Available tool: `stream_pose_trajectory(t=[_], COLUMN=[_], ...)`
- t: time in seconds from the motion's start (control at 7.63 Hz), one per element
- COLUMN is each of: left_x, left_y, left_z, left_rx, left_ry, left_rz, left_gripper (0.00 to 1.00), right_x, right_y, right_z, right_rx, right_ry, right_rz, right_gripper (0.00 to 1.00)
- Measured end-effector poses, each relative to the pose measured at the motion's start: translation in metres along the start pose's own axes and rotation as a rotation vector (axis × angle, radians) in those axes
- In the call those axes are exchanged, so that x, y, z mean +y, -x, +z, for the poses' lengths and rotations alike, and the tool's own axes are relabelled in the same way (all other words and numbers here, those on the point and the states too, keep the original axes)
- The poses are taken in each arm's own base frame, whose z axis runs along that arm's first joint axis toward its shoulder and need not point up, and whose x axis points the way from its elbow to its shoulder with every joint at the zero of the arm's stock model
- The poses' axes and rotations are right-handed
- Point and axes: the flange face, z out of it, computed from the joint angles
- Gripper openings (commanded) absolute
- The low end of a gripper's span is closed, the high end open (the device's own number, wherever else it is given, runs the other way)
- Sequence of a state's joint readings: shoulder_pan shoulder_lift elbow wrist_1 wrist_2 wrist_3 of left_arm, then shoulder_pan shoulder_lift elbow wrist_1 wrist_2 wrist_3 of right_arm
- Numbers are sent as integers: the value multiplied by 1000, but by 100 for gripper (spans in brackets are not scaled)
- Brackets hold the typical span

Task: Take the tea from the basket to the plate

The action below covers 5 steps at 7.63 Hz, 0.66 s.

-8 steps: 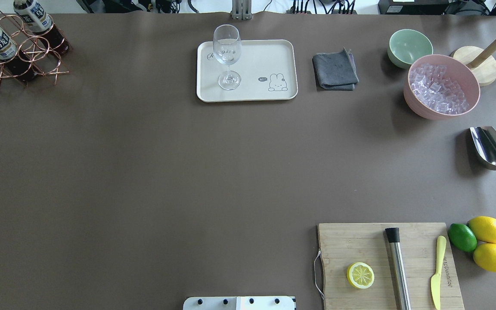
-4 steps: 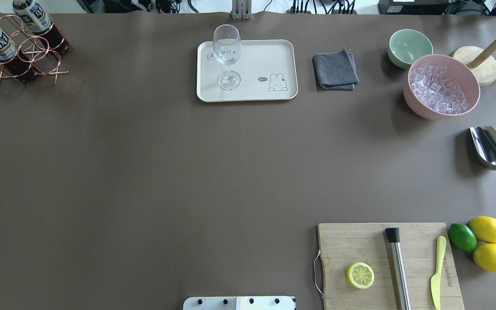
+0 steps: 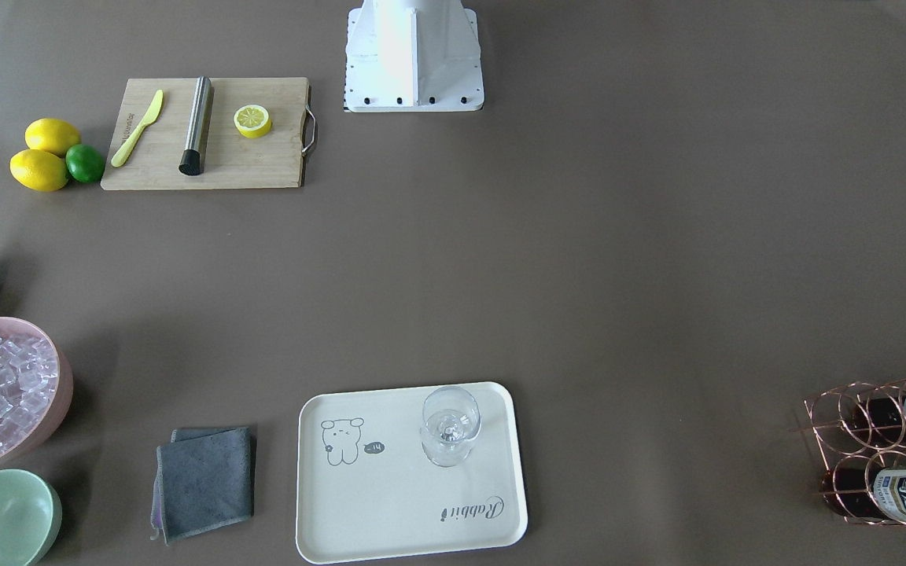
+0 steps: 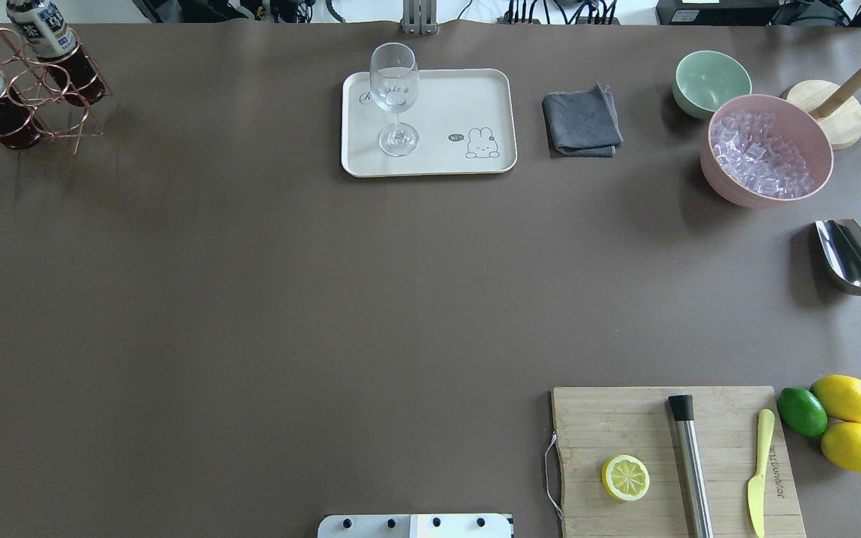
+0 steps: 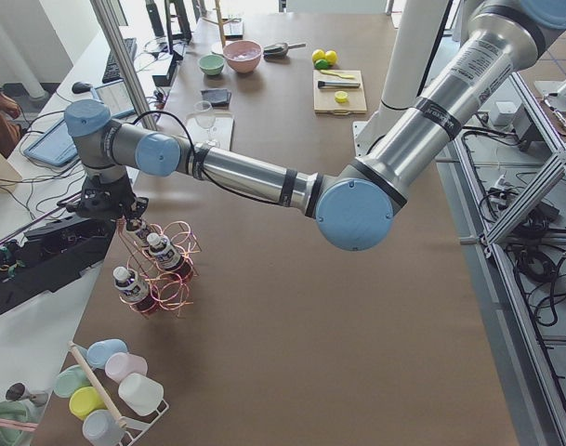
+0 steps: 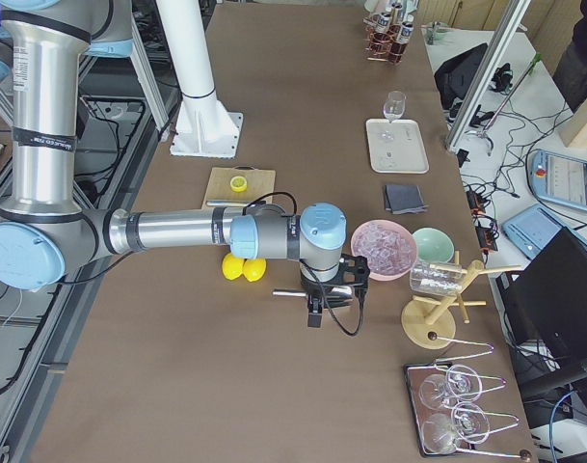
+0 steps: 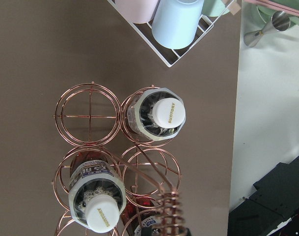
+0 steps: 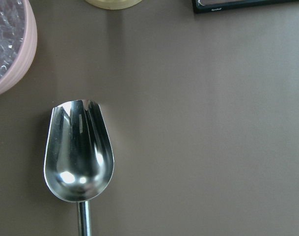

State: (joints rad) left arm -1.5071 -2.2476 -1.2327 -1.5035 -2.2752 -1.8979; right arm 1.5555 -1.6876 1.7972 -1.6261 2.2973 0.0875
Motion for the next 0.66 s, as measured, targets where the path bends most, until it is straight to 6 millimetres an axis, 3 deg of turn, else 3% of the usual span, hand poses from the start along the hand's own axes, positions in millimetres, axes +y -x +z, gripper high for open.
stream_pose_trajectory(t=[0.39,0.66], left_x=[65,140], left_y=[50,97], left_z=[-79,-96], left_rx=[-16,-22], left_ry=[-6,10], left_rz=[-13,-64], left_gripper=[0,0], right_x=[-6,-8], right_y=[18,26], right_z=[-10,-6], right_rx=[-1,3], right_ry=[-22,-13], right_rz=[-39,-57], right_gripper=[100,100])
